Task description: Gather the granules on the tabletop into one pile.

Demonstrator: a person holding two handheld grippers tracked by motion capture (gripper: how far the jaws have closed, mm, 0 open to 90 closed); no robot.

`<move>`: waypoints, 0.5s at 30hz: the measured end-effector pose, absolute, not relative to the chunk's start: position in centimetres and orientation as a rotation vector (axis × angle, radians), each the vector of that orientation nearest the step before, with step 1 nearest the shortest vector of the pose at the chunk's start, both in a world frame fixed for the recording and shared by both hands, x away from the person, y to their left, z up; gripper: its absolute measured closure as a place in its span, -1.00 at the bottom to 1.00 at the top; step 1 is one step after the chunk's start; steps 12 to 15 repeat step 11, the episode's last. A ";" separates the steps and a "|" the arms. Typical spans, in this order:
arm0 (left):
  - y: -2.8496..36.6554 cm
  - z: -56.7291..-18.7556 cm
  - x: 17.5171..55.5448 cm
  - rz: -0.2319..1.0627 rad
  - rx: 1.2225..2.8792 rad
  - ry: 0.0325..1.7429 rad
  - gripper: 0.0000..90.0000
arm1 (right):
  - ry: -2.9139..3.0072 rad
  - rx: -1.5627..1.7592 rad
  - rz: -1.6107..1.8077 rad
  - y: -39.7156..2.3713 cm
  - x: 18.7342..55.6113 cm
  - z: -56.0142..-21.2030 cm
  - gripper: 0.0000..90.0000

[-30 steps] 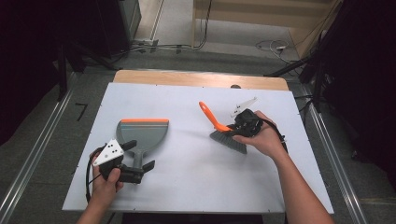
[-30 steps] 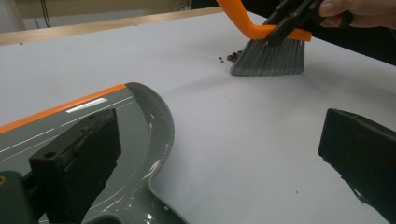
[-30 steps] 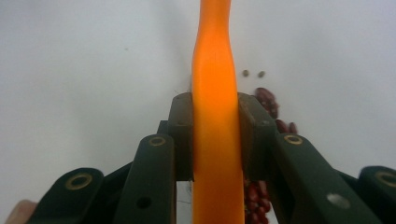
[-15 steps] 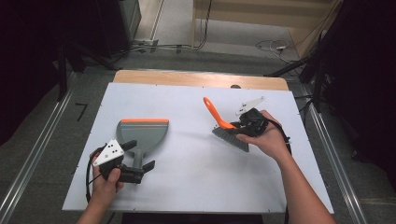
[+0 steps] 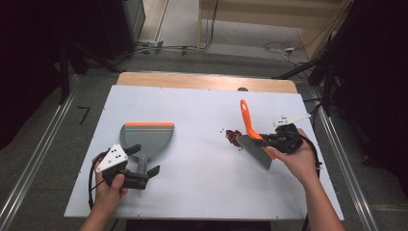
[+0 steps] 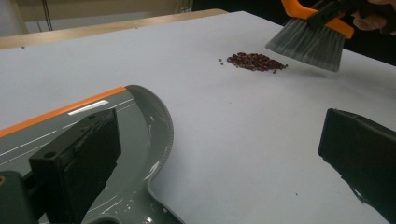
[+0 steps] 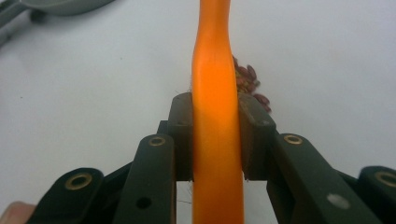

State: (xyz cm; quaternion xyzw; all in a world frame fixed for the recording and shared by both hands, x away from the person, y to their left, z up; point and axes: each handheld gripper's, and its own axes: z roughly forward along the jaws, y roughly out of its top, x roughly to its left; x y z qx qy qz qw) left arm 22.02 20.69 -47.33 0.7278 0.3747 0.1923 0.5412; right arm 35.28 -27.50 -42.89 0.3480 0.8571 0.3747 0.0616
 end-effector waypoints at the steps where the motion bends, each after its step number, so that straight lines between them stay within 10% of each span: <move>1: 20.7 -47.3 22.0 0.460 1.731 0.893 -1.00 | 2.574 1.083 1.154 -28.1 35.0 -43.1 0.53; 15: 21.1 -47.2 22.0 0.471 1.716 0.896 -1.00 | 2.438 1.322 1.238 -32.9 32.3 -44.1 0.53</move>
